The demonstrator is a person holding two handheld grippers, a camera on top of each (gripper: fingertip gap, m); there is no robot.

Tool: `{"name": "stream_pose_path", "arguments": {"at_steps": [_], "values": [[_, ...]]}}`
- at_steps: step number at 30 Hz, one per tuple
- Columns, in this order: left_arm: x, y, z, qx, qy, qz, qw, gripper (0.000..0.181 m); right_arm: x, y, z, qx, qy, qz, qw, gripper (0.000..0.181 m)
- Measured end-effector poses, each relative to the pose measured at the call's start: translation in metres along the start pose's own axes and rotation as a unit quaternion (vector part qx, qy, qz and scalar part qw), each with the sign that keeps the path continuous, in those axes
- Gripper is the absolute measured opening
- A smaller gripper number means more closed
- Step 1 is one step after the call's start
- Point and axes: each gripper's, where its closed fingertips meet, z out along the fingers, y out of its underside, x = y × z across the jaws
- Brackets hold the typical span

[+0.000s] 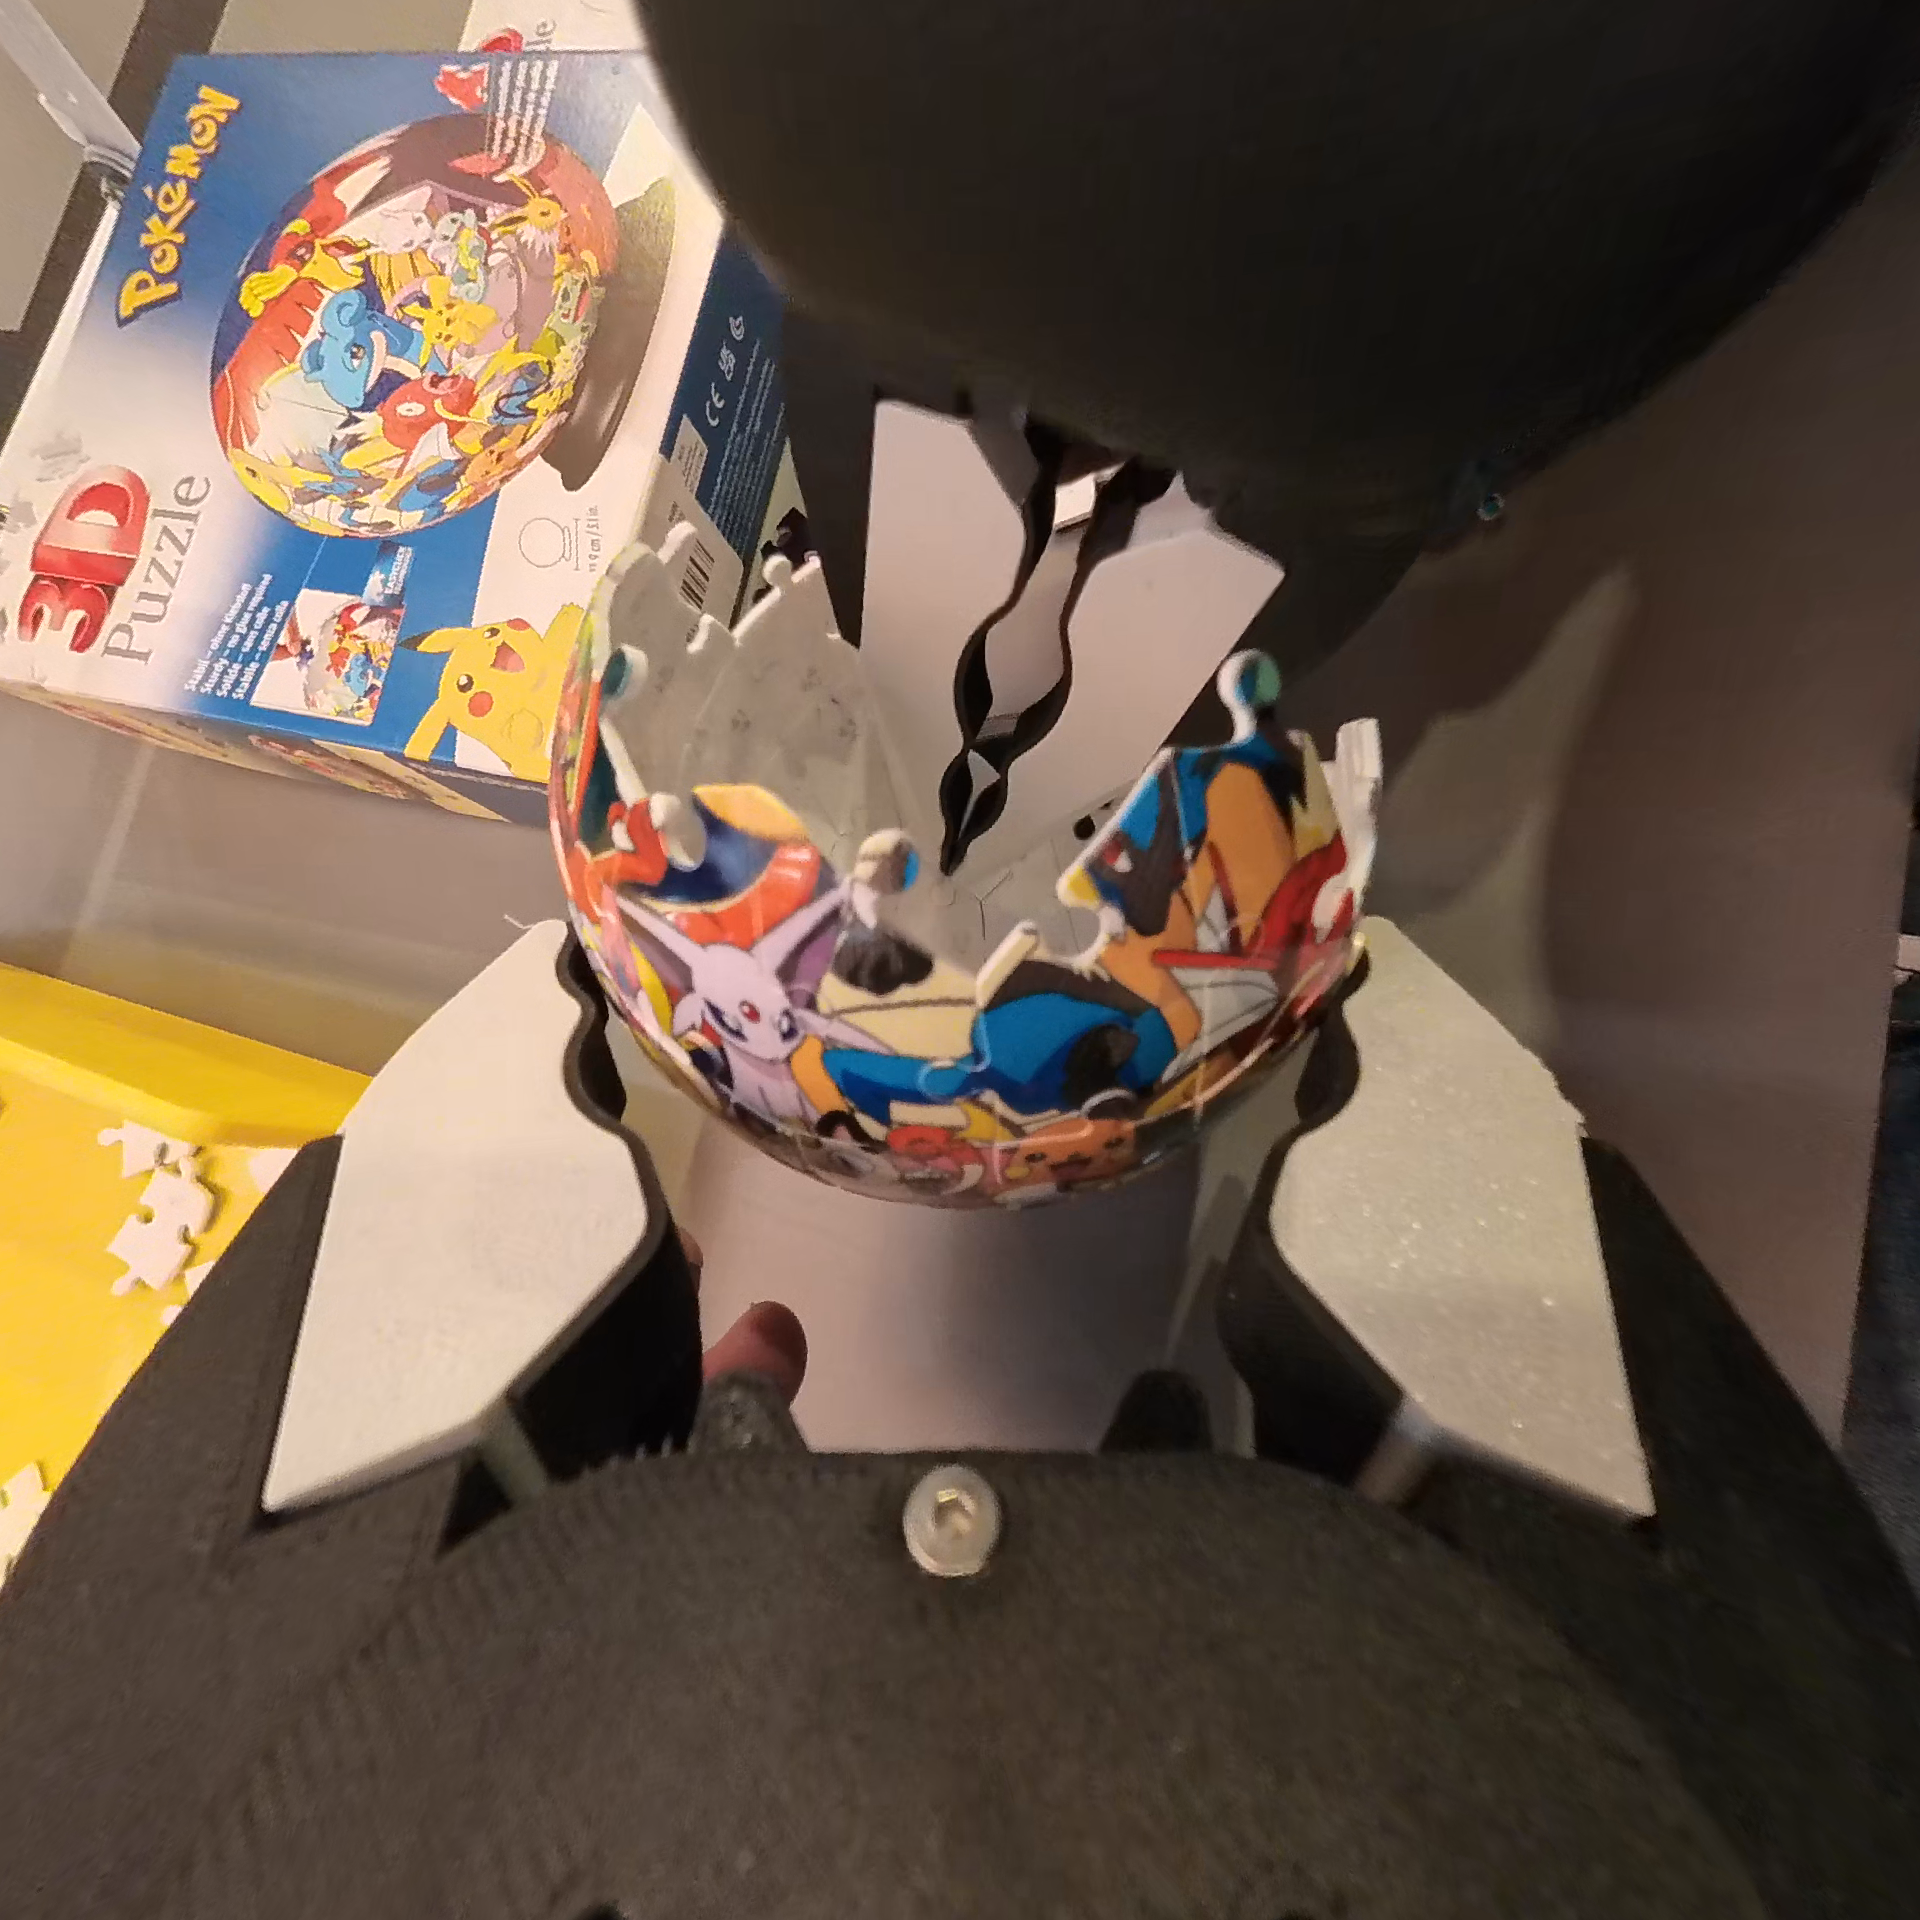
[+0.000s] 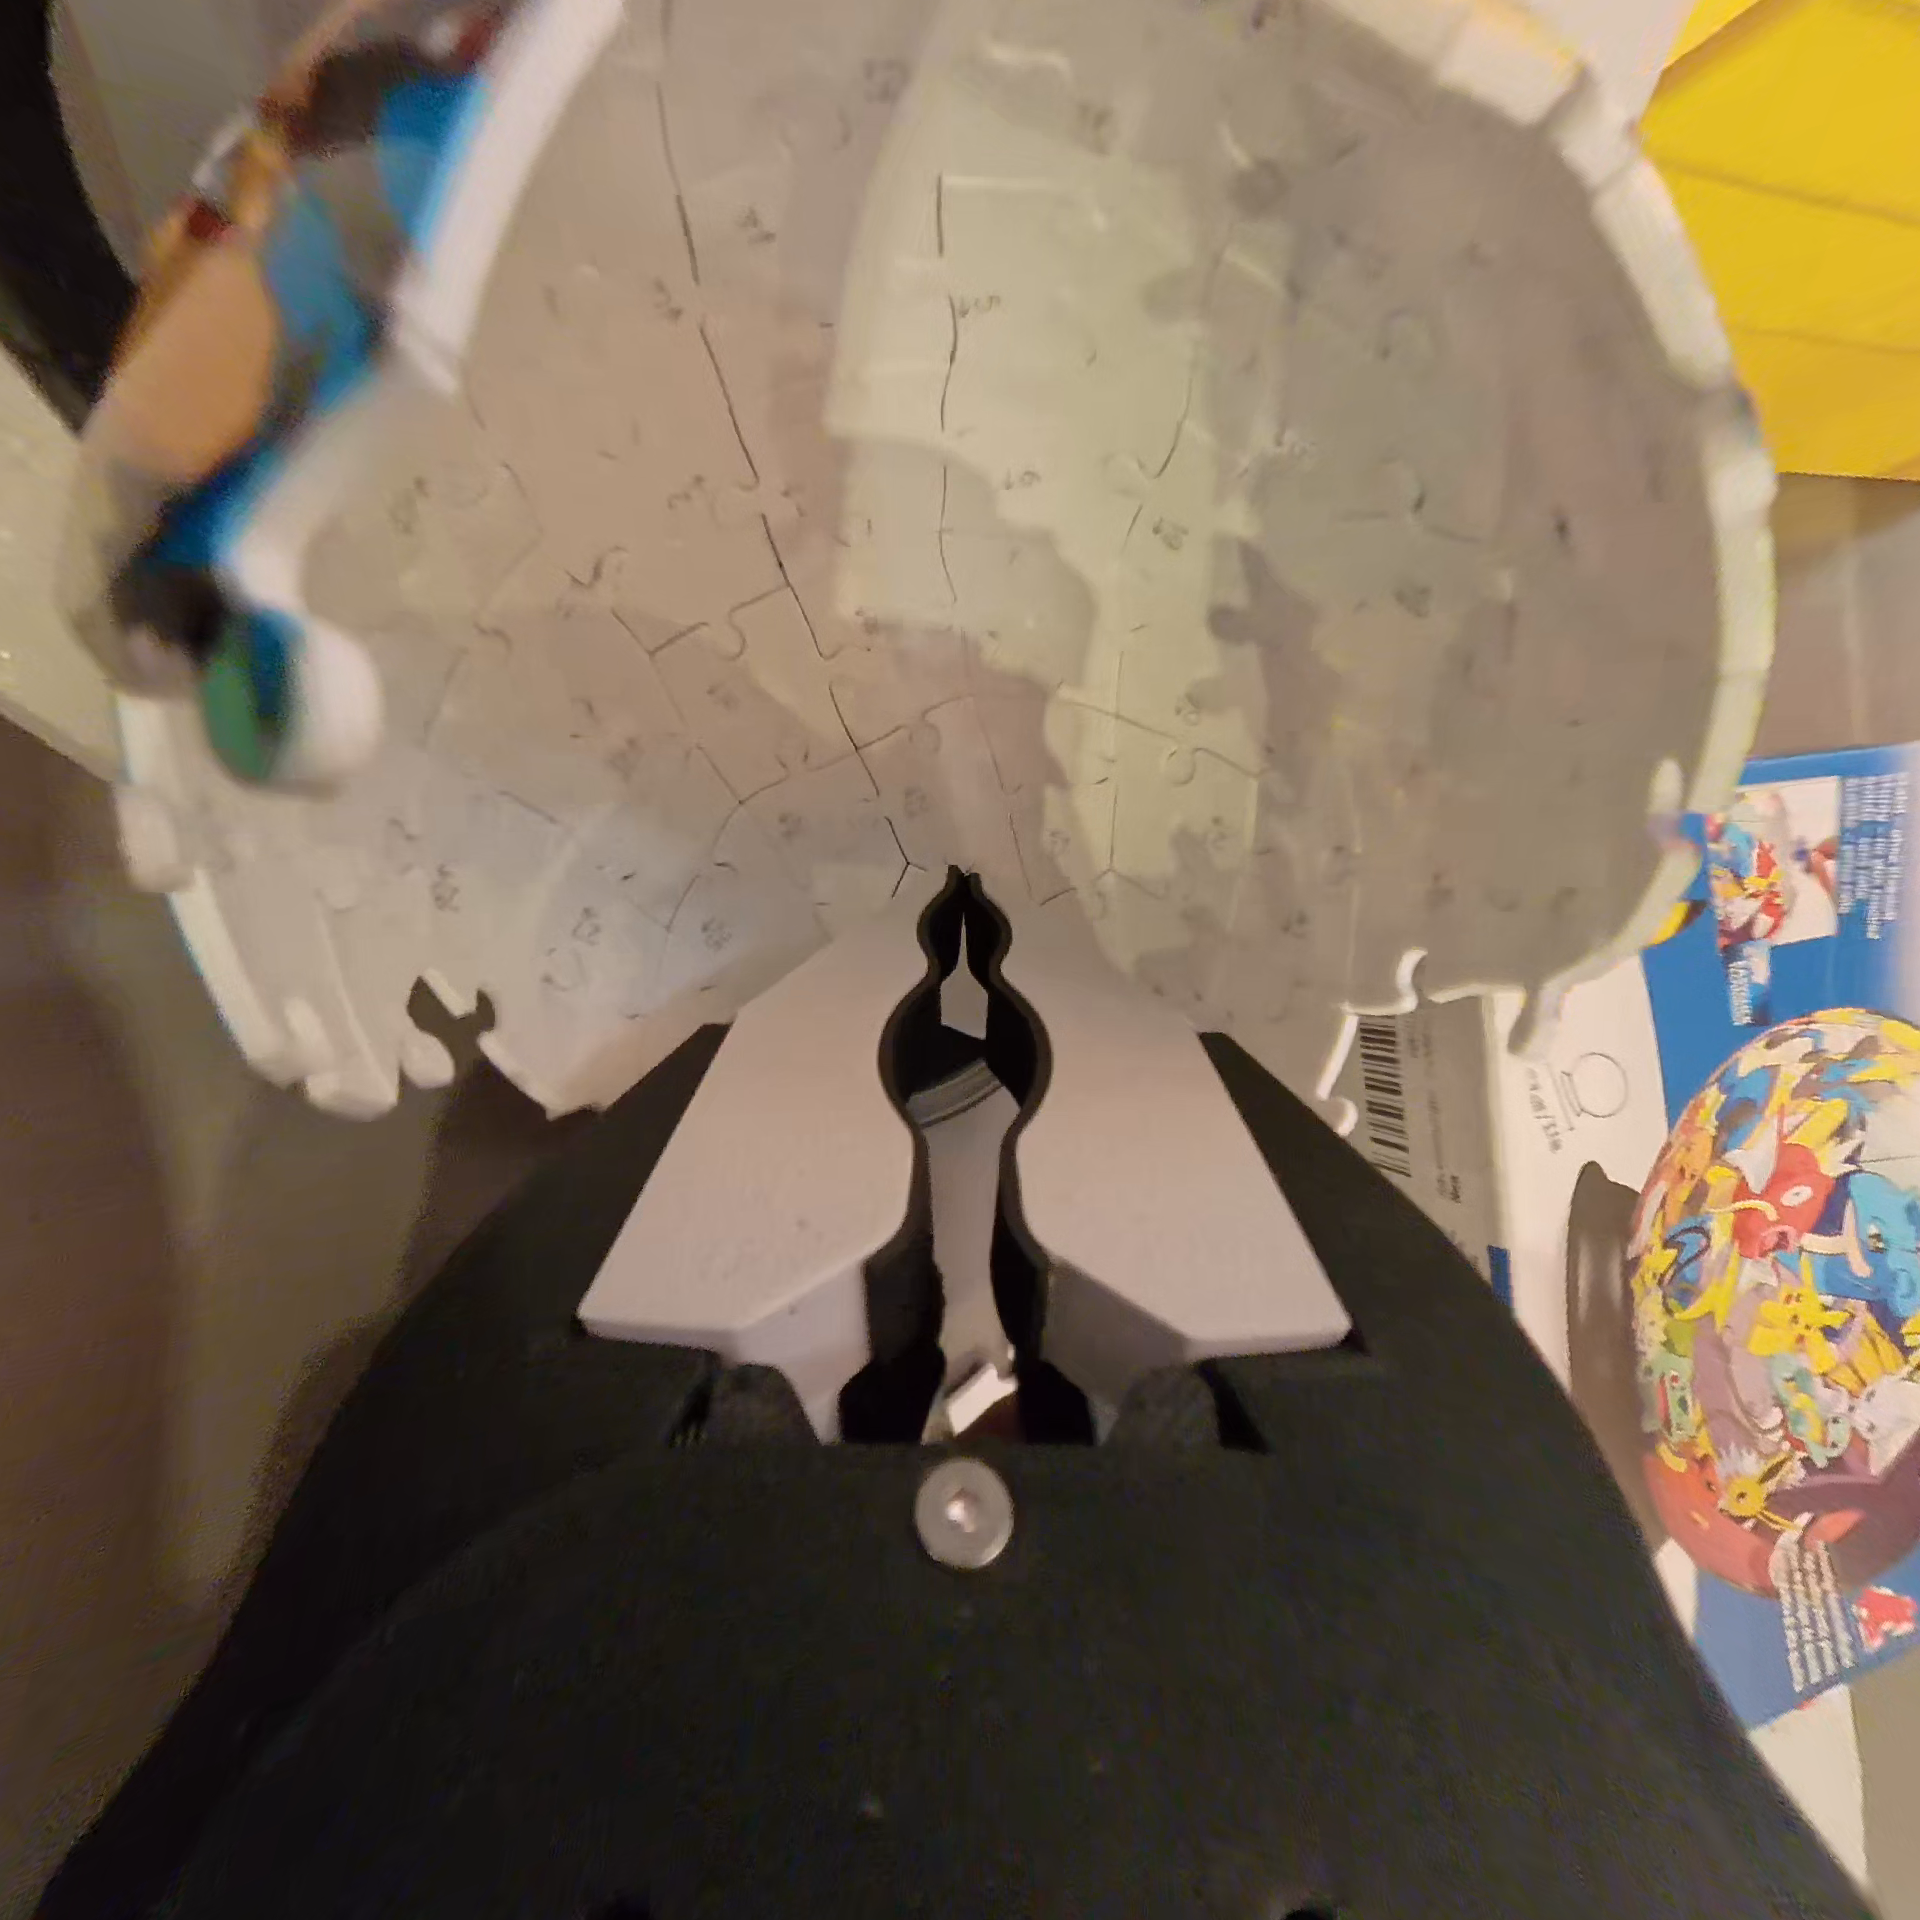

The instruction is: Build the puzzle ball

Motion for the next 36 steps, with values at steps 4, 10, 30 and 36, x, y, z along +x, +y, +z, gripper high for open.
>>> {"name": "stream_pose_path", "arguments": {"at_steps": [4,10,30,36], "values": [[-0.001,0.000,0.000,-0.002,-0.001,0.002,1.000,0.127,0.002,0.001,0.001,0.001,-0.001,0.018,1.000,0.000],[-0.002,0.000,0.001,-0.003,-0.001,0.000,1.000,0.127,-0.004,0.001,0.001,-0.004,-0.024,0.035,0.999,0.000],[0.000,-0.002,0.002,-0.013,-0.006,0.003,1.000,0.127,0.014,0.009,-0.034,0.069,-0.005,0.009,0.998,0.000],[0.002,-0.003,0.003,-0.010,-0.009,-0.003,1.000,0.127,0.011,0.017,-0.012,0.032,0.034,-0.023,0.999,0.000]]}}
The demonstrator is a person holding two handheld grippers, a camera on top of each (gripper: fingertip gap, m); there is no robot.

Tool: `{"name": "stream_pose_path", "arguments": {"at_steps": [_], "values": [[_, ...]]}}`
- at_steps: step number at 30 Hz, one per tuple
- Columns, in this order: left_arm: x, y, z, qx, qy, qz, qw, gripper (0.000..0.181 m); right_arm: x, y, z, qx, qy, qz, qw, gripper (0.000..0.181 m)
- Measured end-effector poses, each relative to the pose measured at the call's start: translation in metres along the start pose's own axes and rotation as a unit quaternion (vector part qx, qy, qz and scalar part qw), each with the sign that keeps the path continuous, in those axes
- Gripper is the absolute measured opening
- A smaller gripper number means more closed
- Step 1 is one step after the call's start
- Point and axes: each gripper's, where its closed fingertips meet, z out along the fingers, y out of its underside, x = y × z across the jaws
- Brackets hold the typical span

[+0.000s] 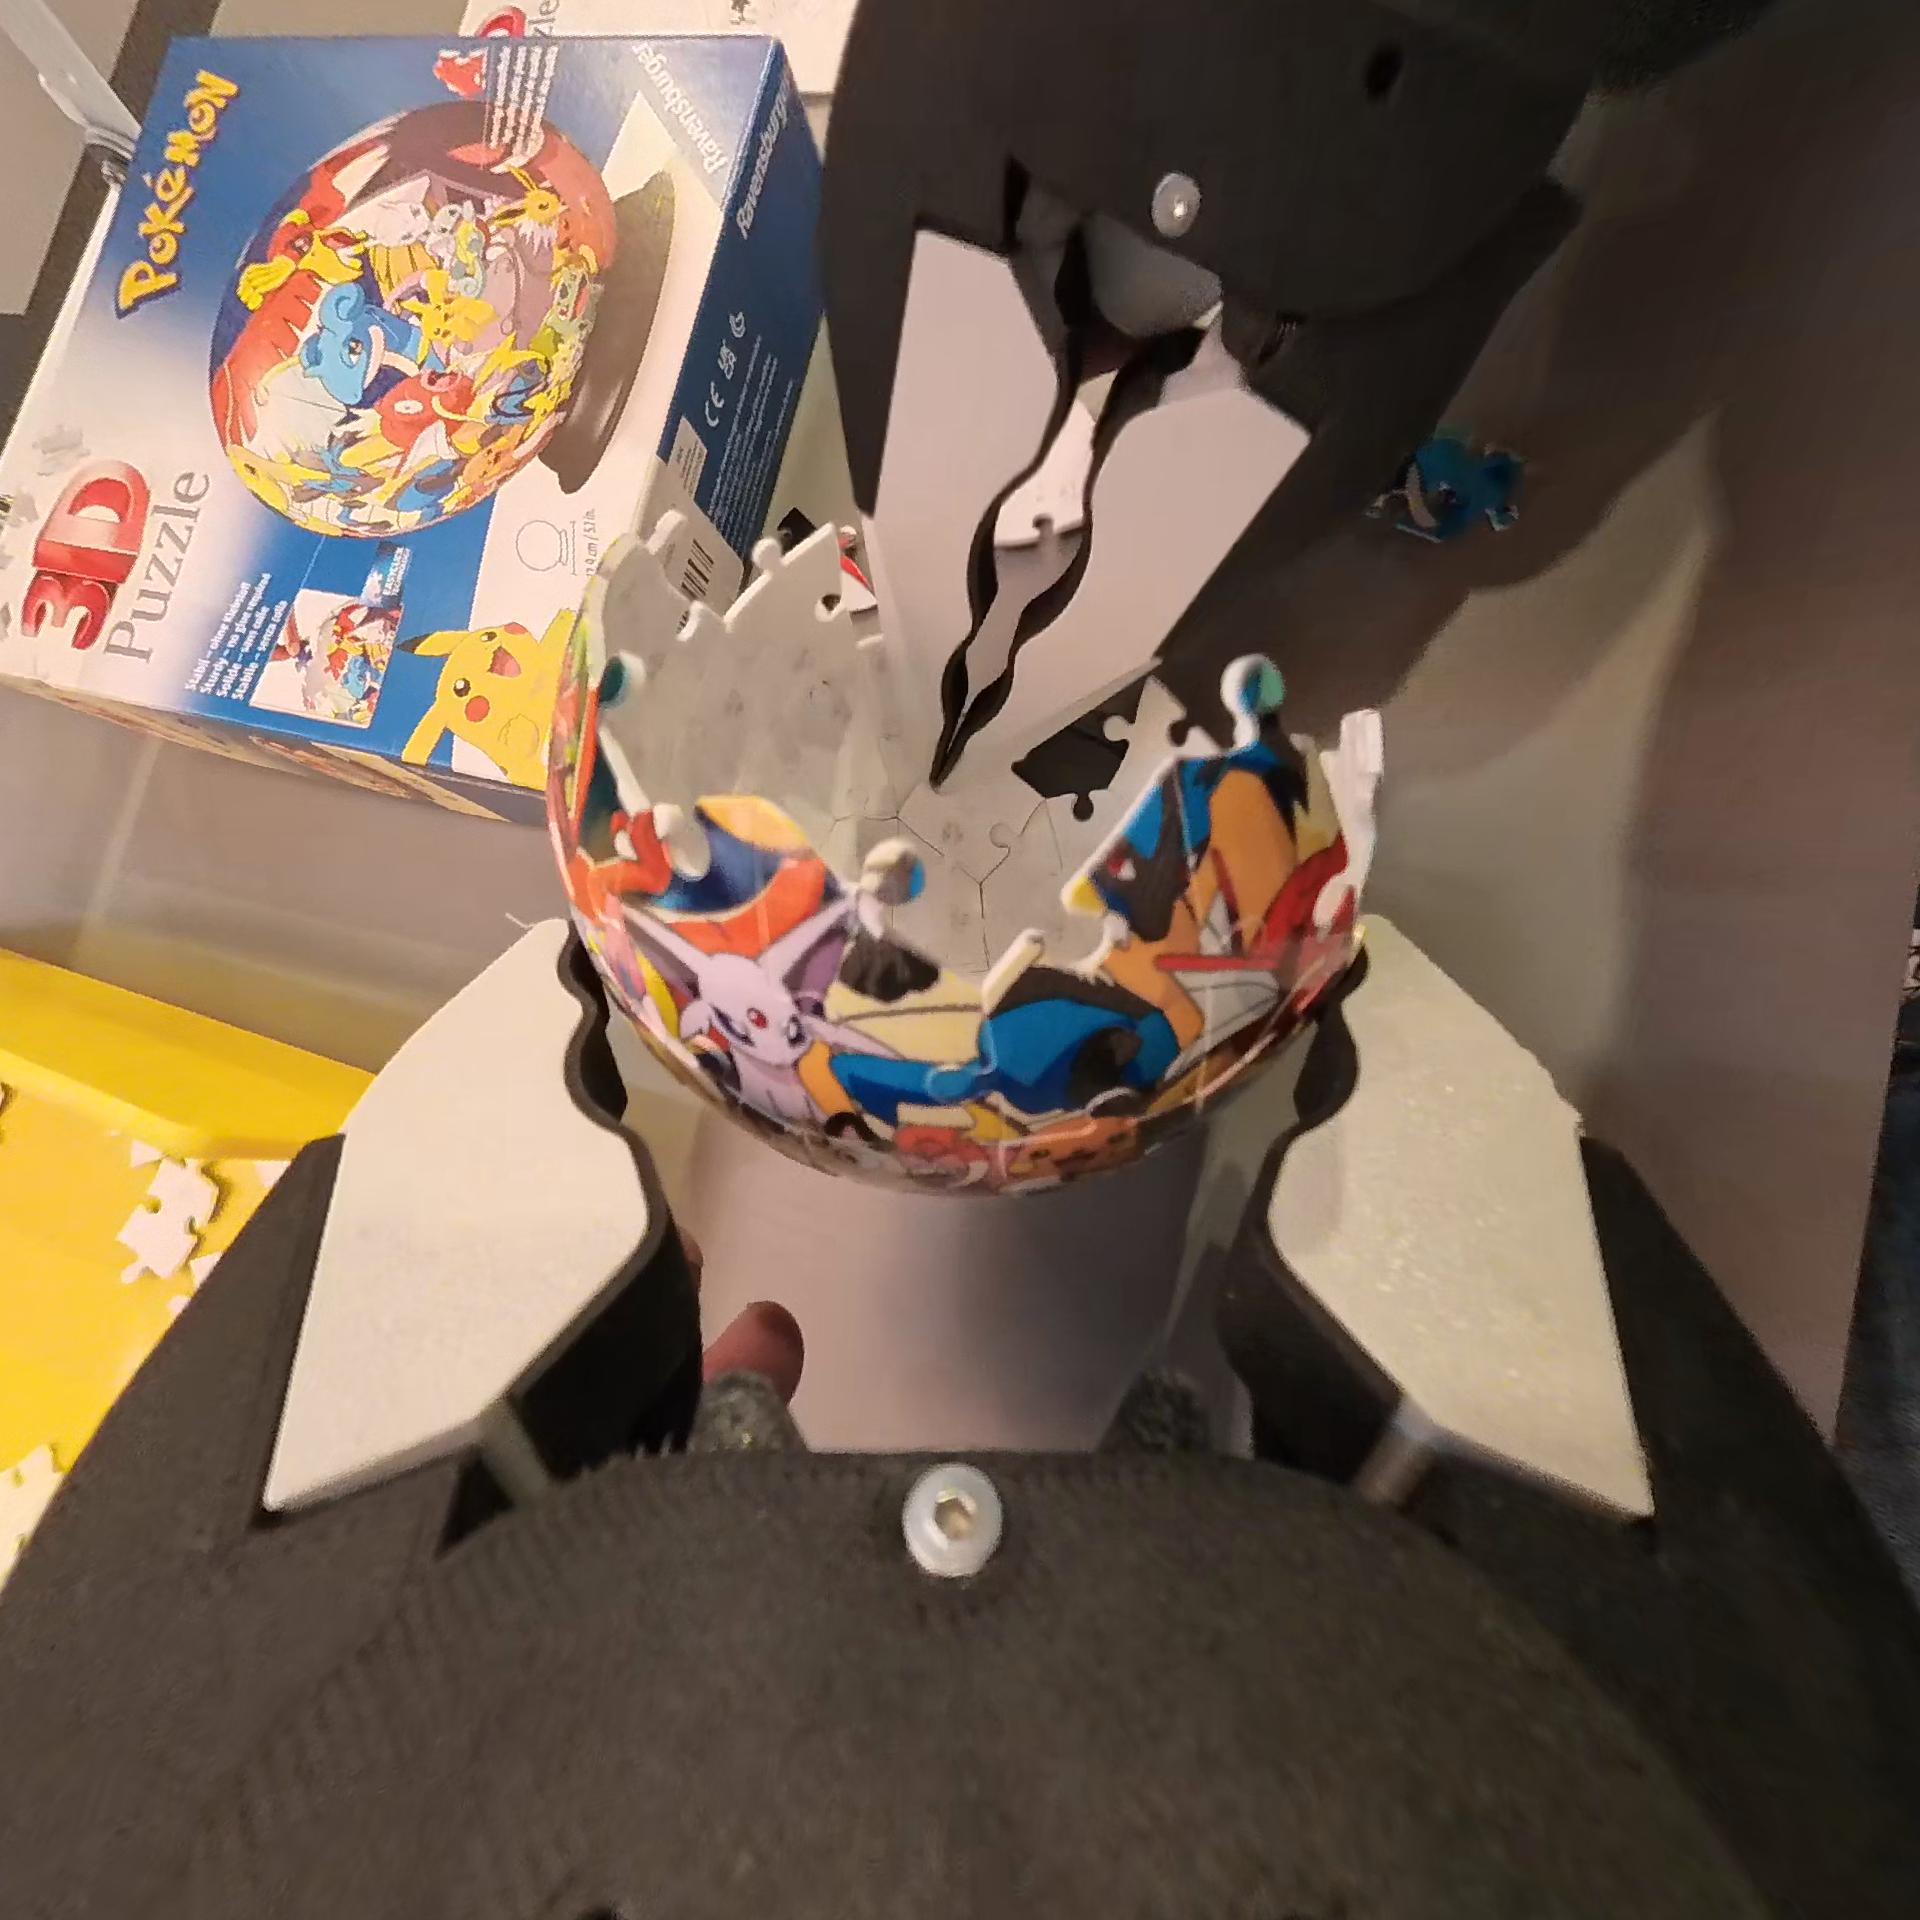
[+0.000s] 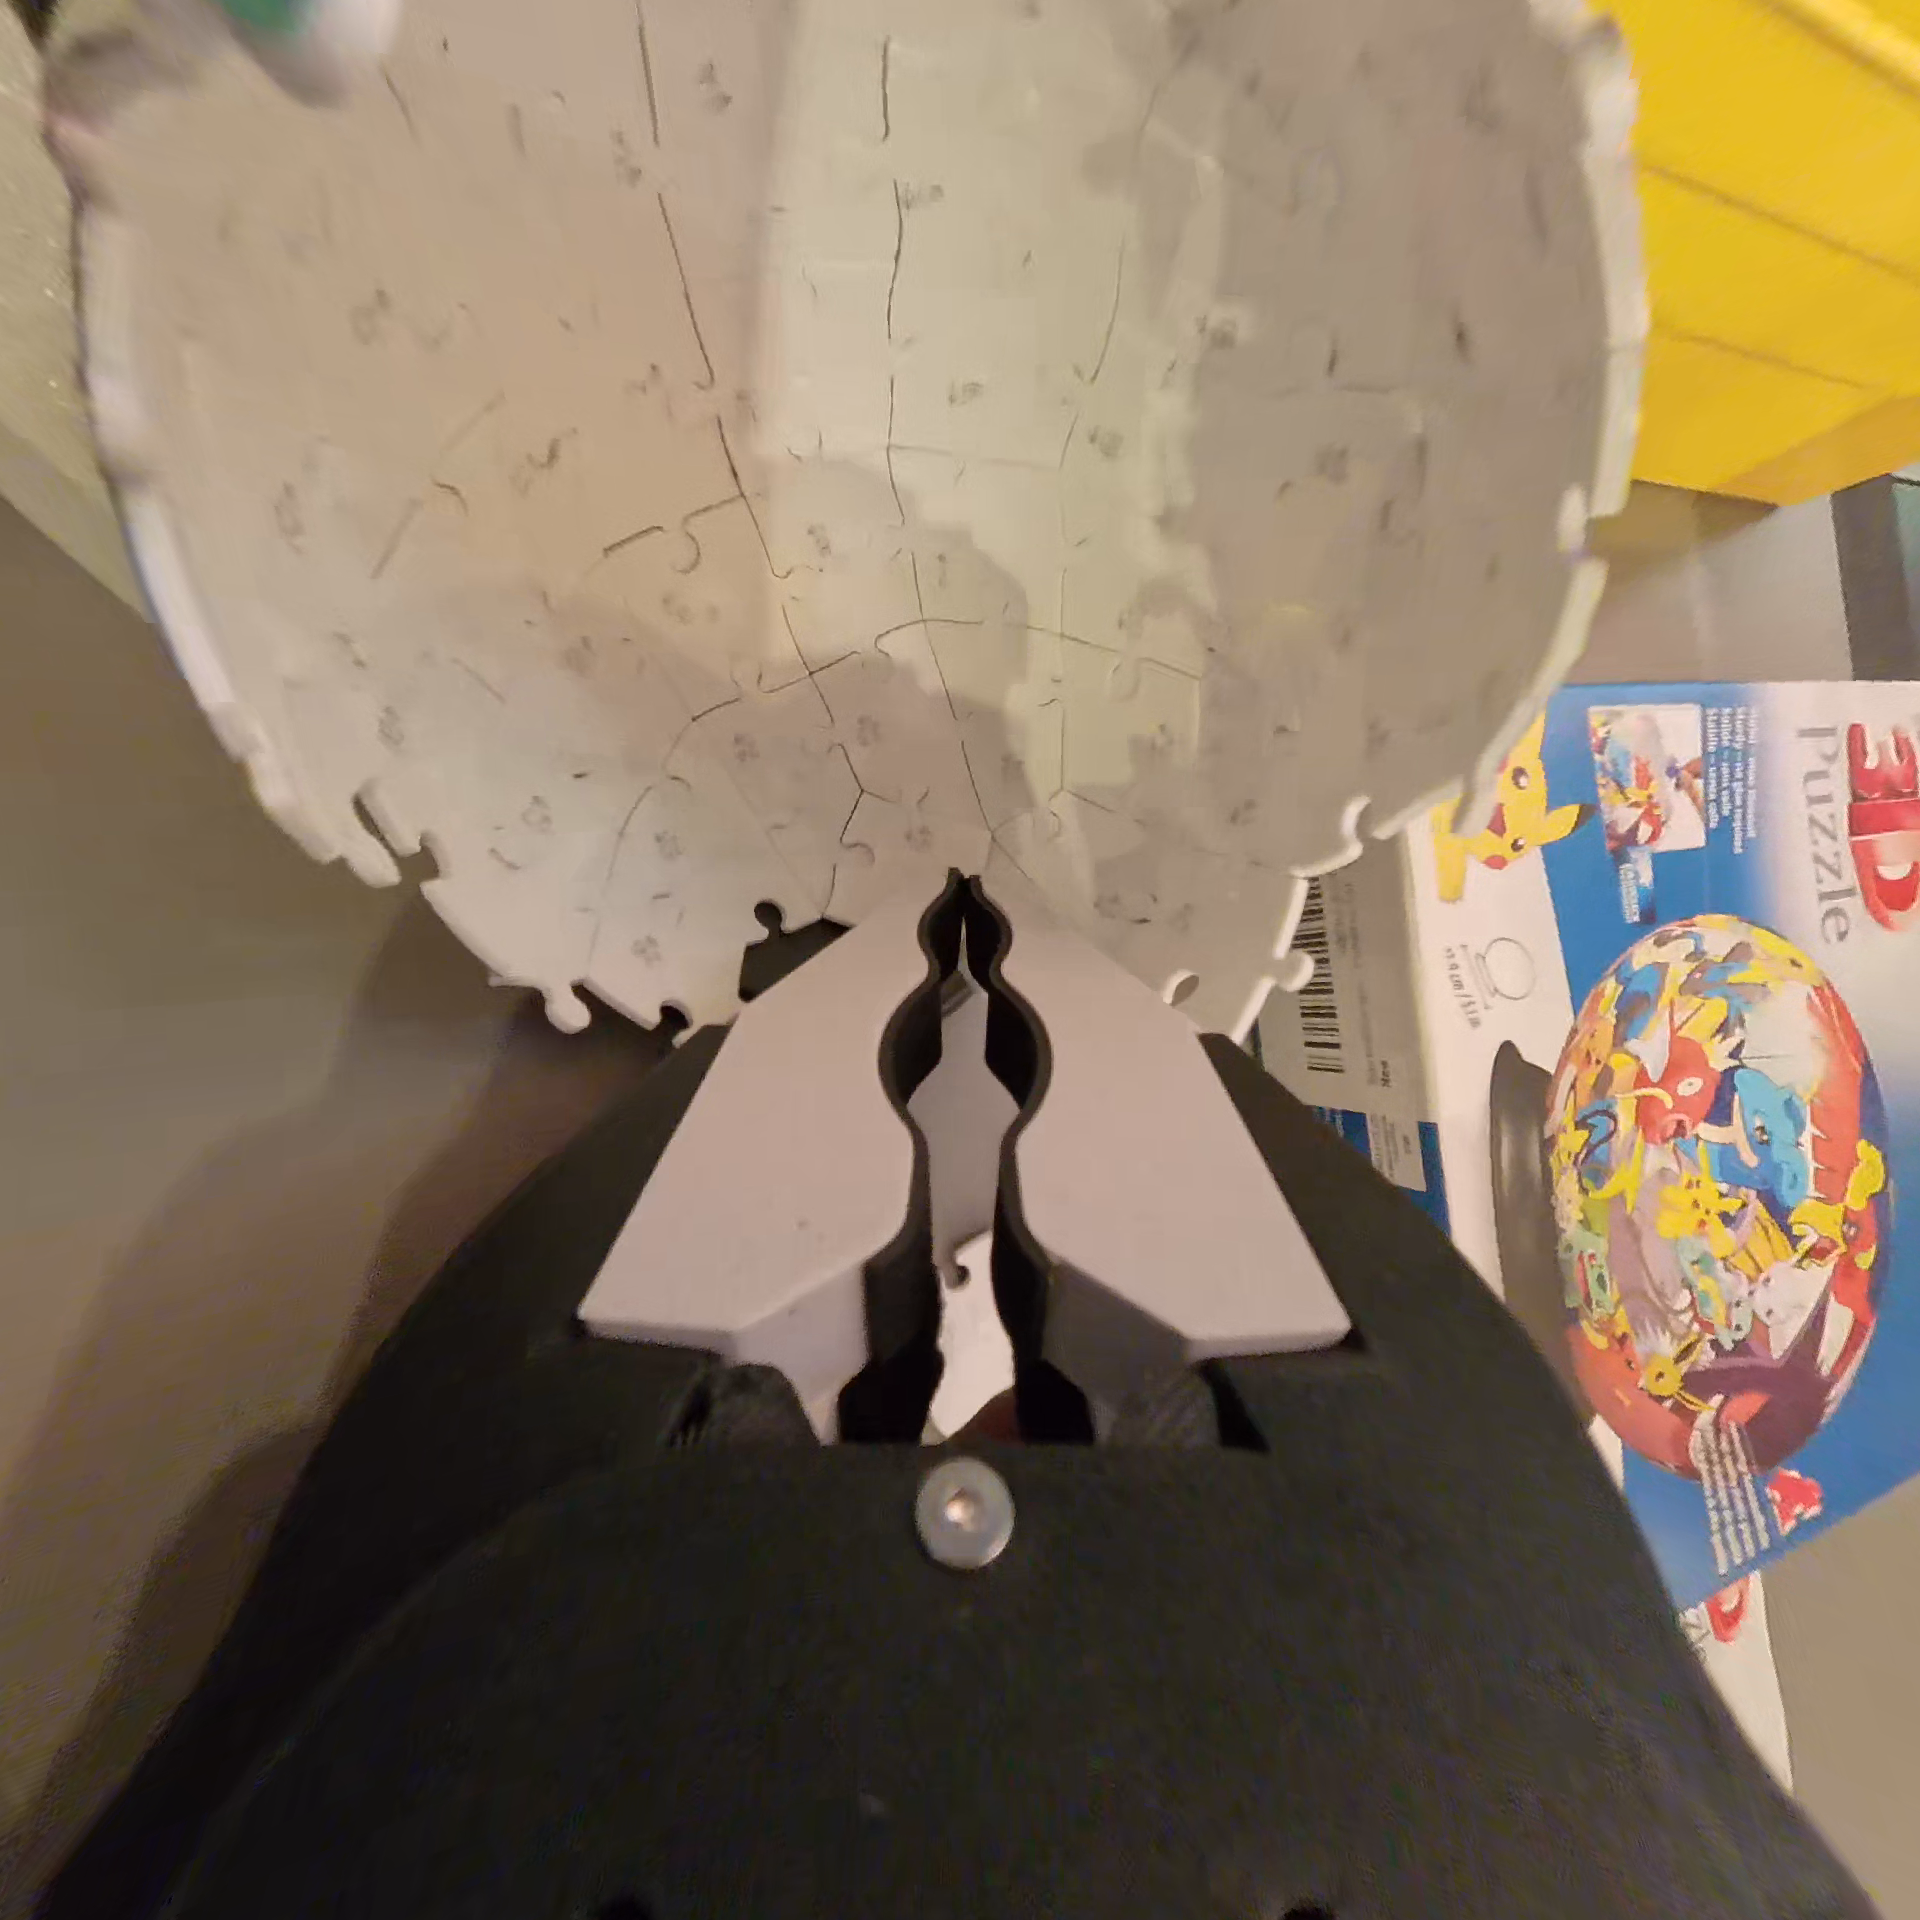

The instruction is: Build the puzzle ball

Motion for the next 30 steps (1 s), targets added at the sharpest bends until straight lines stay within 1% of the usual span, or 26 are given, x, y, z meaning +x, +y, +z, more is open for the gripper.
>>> {"name": "stream_pose_path", "arguments": {"at_steps": [6,9,12,17,21,22,24,27,30], "values": [[-0.001,-0.002,0.000,0.001,0.004,0.003,1.000,0.127,0.000,0.000,0.003,-0.011,0.014,-0.003,1.000,0.000],[-0.001,-0.003,0.000,0.006,0.007,-0.001,1.000,0.127,-0.002,-0.001,0.004,-0.021,0.022,-0.030,0.999,0.000],[-0.001,-0.003,-0.001,0.005,0.006,-0.002,1.000,0.127,-0.003,-0.002,0.005,-0.028,0.014,-0.041,0.999,0.000],[0.000,-0.003,-0.001,0.005,0.003,0.000,1.000,0.127,-0.002,-0.007,0.007,-0.014,0.017,-0.049,0.999,0.000],[-0.002,-0.003,-0.001,0.001,0.005,-0.005,1.000,0.127,-0.002,-0.007,0.009,-0.018,-0.001,-0.027,0.999,0.000],[-0.002,-0.003,-0.001,-0.001,0.004,-0.004,1.000,0.126,-0.006,-0.008,0.008,-0.010,-0.017,-0.024,1.000,0.000],[-0.002,-0.002,-0.002,-0.004,0.001,0.000,1.000,0.126,-0.005,-0.012,-0.002,0.014,-0.017,-0.030,0.999,0.000],[-0.001,-0.002,-0.002,0.000,-0.002,-0.007,1.000,0.126,-0.004,-0.019,-0.030,0.055,-0.033,-0.008,0.998,0.000],[-0.001,-0.002,-0.002,0.003,-0.006,-0.013,1.000,0.126,-0.002,-0.013,-0.048,0.072,-0.033,-0.005,0.997,0.000]]}}
